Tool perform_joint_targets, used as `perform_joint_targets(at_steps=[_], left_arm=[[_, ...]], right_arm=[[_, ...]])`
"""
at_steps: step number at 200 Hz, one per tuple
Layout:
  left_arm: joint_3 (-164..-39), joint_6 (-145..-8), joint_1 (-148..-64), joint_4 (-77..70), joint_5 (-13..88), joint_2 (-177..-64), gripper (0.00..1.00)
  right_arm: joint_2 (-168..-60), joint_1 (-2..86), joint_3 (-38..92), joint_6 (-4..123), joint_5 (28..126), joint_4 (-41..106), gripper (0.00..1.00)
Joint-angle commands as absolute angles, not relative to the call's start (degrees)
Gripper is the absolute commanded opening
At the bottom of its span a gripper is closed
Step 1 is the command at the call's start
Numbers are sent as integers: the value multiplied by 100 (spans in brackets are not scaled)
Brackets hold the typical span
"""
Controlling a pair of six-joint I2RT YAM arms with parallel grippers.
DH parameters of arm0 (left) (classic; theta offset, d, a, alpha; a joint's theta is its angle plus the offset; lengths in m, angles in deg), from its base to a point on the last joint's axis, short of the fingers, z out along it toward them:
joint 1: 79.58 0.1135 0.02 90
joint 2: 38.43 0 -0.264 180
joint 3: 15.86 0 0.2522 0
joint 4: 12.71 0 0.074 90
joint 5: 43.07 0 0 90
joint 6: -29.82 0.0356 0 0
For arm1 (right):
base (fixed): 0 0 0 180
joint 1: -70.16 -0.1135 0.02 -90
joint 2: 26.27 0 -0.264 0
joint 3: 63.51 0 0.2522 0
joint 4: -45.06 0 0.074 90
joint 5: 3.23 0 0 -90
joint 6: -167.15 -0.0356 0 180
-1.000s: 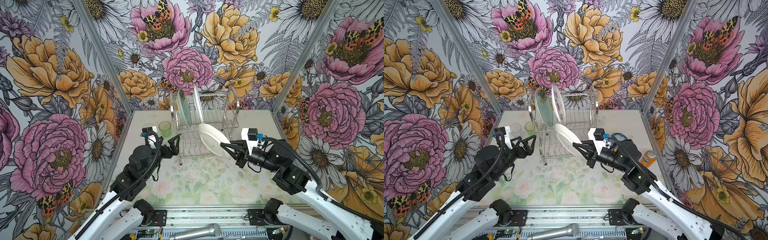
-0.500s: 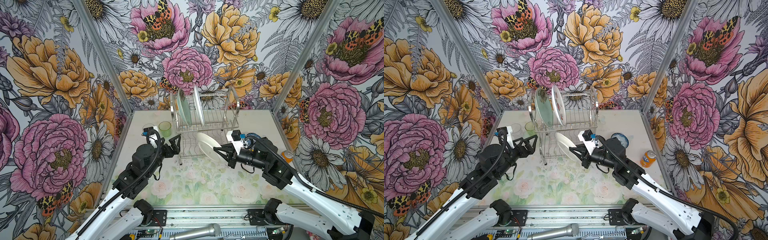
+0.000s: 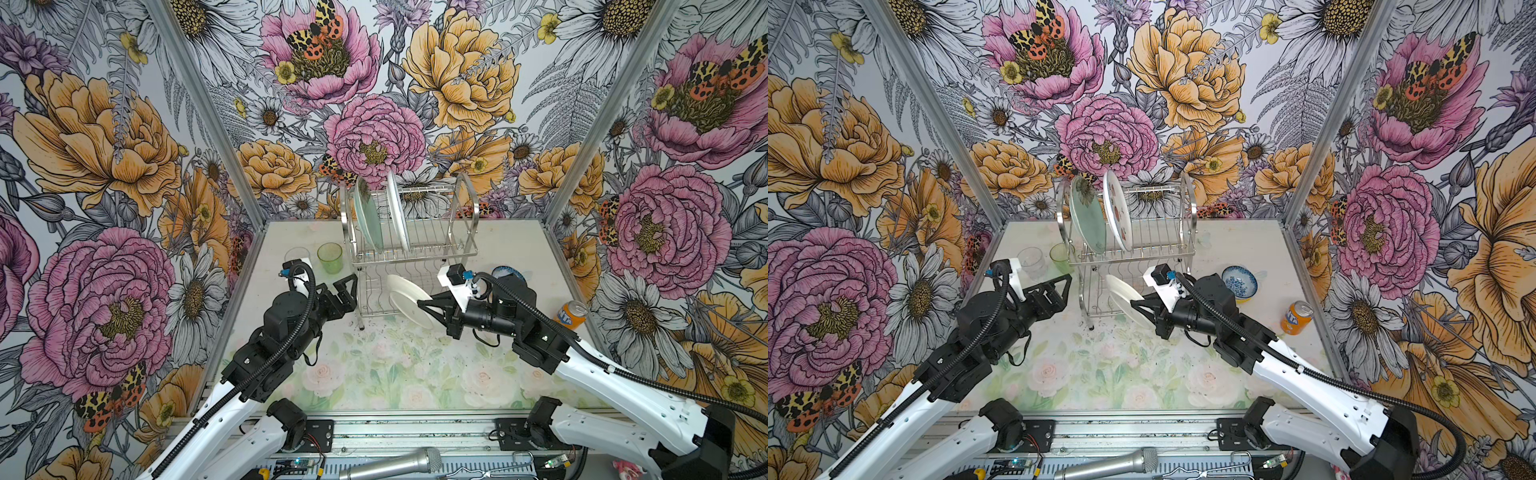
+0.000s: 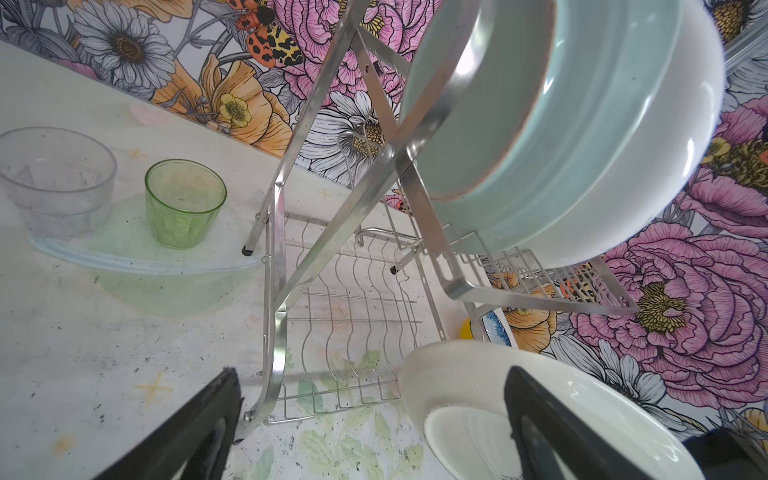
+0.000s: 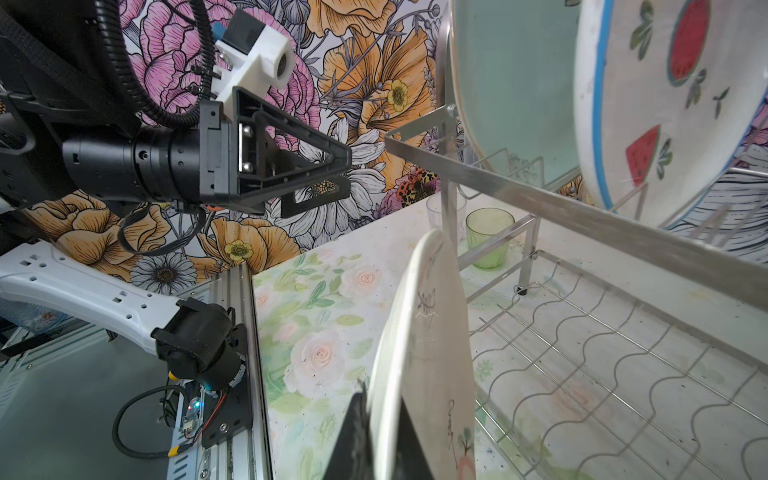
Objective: Unload the mixed dishes from the dish rack
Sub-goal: 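Carry the white plate toward the left gripper, tilting it flat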
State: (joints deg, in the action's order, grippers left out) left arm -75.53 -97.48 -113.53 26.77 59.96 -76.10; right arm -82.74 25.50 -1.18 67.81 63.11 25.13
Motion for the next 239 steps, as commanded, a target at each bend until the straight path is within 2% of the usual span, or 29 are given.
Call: perform_joint_targets(at_steps=[1,109,165,239], left_arm=[[-7414,-10102,-11307,2926,5933,-7485,99],[-7445,-11101,-11258,3413,5394,-7353,99],[-7621,-11974,-11004,3685,4634,-7425,99],[-7516,-12176,-10763,3598,4200,-7507,99]], right_arm=[[-8314,2371,185,6982,6318,3255,0],[-8835,2015,443,7312,6442,3067,0],[-8973,1760,515,7540,6686,3042,0],[-9171,1601,663,7714,6827,3034,0]])
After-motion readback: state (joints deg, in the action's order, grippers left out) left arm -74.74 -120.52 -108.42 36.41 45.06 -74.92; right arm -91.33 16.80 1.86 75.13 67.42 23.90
